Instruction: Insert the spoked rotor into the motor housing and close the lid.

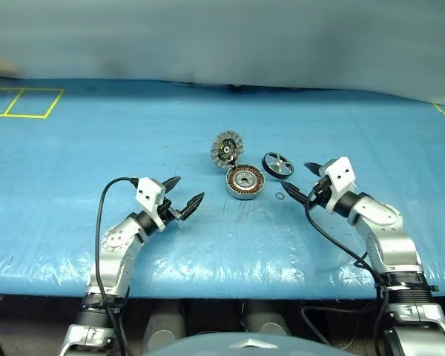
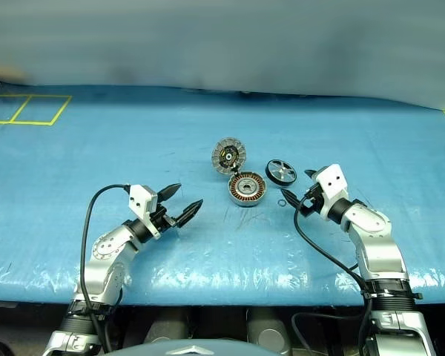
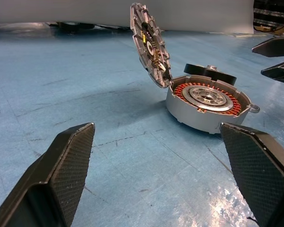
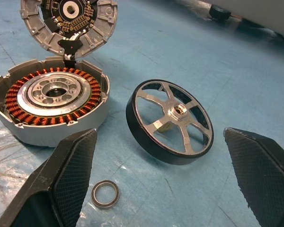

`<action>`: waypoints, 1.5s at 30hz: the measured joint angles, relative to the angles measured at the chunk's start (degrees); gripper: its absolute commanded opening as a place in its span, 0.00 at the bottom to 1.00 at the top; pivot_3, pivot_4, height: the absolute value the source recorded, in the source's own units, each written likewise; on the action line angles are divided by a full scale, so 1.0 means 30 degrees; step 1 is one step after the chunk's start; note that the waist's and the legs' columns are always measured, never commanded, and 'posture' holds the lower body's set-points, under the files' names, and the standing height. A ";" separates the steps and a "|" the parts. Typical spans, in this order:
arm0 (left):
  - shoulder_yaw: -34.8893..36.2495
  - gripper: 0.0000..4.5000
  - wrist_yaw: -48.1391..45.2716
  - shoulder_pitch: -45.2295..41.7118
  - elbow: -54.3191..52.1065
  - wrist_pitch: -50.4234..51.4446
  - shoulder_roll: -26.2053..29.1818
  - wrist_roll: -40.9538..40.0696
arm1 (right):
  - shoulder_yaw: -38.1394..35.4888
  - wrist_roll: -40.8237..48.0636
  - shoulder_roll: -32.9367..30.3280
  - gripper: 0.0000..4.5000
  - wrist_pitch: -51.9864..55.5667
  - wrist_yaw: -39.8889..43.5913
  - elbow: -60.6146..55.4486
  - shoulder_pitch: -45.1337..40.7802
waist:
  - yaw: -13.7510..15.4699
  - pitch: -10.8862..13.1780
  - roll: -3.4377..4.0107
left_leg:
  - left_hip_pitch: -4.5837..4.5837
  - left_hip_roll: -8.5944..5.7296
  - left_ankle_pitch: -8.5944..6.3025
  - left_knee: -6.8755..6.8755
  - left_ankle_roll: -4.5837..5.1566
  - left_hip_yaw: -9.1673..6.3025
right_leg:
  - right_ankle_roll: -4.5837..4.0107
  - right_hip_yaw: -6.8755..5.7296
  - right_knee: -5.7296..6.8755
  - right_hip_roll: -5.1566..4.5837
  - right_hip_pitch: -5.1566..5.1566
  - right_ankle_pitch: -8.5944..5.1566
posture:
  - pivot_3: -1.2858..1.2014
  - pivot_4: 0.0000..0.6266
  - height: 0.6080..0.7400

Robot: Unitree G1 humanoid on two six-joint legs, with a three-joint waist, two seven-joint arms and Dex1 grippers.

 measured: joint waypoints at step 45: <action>-0.0351 1.00 -0.0049 -0.0122 0.0017 -0.0028 -0.0052 0.0168 | 0.6265 -0.4864 -0.5088 1.00 0.0400 0.6453 -0.0717 -0.4519 | -0.0161 0.0027 0.0046 | 0.0063 0.0017 0.0002 0.0011 -0.0002 0.0030 | -0.0008 0.0007 0.0027 0.0008 0.0023 0.0000 | 0.52 0.24 1.00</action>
